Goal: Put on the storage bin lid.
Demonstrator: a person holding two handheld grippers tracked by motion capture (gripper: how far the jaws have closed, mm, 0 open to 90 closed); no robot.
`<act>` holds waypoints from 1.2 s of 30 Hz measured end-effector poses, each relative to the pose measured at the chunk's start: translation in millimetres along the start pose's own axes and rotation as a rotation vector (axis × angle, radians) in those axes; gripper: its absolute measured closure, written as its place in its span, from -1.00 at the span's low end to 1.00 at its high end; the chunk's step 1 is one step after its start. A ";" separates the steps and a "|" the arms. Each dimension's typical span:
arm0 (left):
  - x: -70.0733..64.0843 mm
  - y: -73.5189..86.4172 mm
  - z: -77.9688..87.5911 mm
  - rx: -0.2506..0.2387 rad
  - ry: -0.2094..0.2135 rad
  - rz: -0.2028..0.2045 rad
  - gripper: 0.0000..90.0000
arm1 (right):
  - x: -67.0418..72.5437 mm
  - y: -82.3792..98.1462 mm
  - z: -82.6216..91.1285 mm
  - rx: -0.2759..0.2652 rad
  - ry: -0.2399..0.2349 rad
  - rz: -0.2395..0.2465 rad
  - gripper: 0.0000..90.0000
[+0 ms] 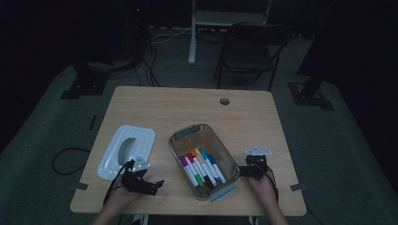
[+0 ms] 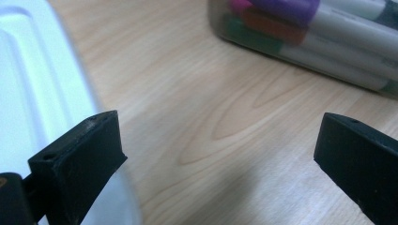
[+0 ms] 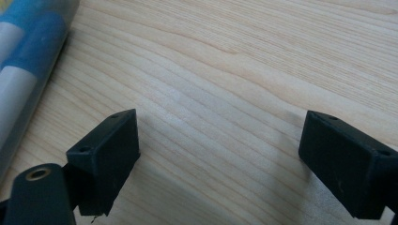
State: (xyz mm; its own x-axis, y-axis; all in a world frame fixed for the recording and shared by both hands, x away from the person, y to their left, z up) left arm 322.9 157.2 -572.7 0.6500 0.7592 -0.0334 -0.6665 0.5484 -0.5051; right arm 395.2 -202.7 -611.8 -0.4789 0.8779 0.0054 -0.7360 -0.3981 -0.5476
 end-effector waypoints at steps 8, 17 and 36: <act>24.8 -5.2 22.7 -0.054 -0.045 0.046 -0.95 | 0.0 0.0 0.0 0.000 0.000 0.000 -0.73; 57.3 -3.8 34.0 -0.105 -0.094 0.108 -0.95 | 0.0 0.0 0.0 0.000 0.000 0.000 -0.73; 128.0 15.9 16.9 -0.119 -0.219 0.276 -0.76 | 0.4 0.0 0.1 -0.001 -0.005 0.002 -0.73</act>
State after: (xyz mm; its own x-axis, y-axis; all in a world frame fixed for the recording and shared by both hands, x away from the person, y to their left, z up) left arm 389.3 269.1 -570.4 0.3496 0.9369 -0.0038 -0.7504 0.2776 -0.5998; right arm 394.9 -202.3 -611.7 -0.4829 0.8756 0.0084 -0.7344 -0.3997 -0.5486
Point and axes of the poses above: each handheld gripper's, and its own axes: z roughly backward along the jaws, y roughly out of its underside, x roughly to its left, the point moved 9 cm from there along -z, roughly forward along the jaws, and after that the axes turned 13 degrees about x, right-handed, at the moved point
